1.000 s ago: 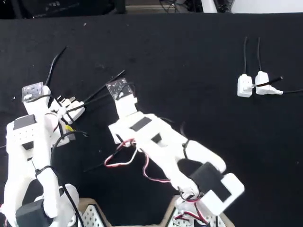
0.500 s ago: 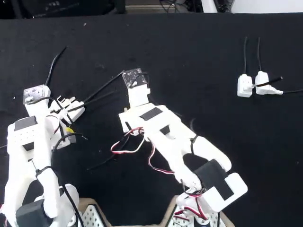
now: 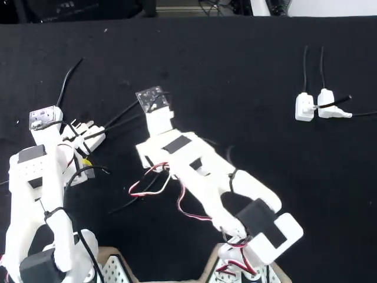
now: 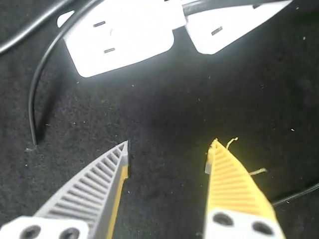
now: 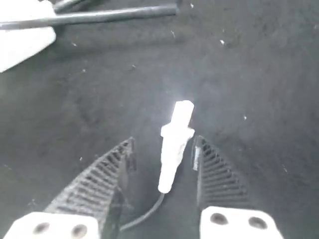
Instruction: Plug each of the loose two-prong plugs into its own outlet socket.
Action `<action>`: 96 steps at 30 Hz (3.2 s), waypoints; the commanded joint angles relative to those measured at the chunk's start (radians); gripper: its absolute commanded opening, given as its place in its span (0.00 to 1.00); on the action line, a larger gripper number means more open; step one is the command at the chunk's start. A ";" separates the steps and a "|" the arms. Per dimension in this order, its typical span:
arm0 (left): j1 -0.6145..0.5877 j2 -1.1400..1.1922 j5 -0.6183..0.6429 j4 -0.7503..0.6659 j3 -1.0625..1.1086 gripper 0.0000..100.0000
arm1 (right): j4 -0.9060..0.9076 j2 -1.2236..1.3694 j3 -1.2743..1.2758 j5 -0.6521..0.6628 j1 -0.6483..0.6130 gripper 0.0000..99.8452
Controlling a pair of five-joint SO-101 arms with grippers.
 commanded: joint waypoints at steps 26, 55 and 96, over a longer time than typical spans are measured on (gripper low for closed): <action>0.012 -0.028 0.011 -0.006 -0.007 0.25 | 0.407 -0.275 -0.163 1.077 0.439 0.01; 0.013 -0.028 0.012 -0.009 -0.007 0.25 | 0.276 -0.151 0.038 1.195 0.443 0.18; -0.194 0.740 -0.384 -0.150 -0.866 0.25 | -0.046 -0.354 0.343 0.569 0.405 0.18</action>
